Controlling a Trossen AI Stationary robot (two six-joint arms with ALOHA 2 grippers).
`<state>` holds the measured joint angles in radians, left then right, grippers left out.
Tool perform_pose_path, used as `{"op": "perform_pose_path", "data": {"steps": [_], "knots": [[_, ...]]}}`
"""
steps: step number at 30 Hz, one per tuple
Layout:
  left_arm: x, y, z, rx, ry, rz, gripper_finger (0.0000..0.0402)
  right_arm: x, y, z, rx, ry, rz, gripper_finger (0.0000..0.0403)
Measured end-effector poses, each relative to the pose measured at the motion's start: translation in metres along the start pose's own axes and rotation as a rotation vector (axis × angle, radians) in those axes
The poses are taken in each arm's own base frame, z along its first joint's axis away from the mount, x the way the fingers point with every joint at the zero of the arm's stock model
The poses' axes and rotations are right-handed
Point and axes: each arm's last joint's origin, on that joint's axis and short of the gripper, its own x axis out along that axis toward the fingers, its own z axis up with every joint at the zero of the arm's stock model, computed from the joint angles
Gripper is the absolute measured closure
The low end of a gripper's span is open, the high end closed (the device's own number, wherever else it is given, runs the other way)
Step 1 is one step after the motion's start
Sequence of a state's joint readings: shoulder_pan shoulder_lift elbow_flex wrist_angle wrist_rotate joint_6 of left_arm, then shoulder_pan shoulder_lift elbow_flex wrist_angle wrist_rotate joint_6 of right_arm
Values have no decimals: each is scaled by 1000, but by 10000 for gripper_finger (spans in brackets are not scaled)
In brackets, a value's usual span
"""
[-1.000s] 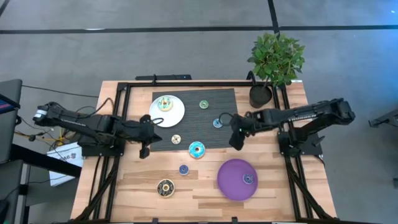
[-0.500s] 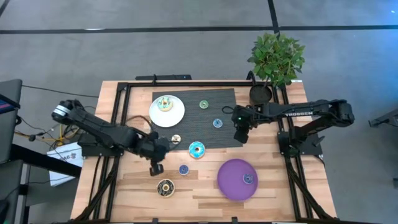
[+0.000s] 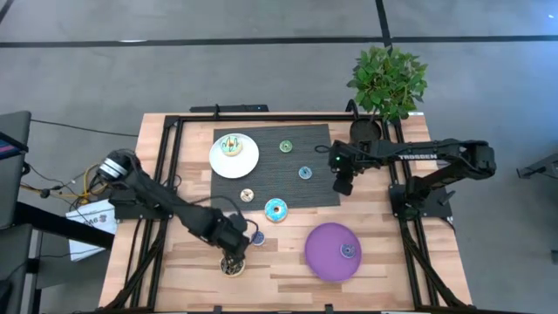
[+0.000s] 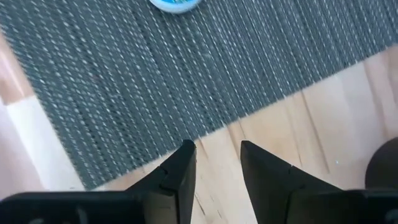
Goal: Pick & Place donuts
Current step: Put the large black donut on the white plate
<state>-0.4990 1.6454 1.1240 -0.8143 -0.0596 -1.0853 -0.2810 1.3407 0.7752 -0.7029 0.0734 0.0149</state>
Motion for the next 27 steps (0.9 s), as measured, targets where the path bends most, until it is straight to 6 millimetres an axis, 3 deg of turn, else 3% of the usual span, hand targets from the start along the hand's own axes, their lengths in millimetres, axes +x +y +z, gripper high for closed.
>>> {"op": "perform_pose_path", "data": {"steps": [8,20,27], "knots": [[11,-22,-9,36,5,15,208,3,-4,-3,-1,14,-4,285],[23,-32,-31,314,10,63,214,3,-4,-2,0,3,-1,285],[28,-35,-32,371,25,51,214,3,-4,-2,0,3,-1,285]]}}
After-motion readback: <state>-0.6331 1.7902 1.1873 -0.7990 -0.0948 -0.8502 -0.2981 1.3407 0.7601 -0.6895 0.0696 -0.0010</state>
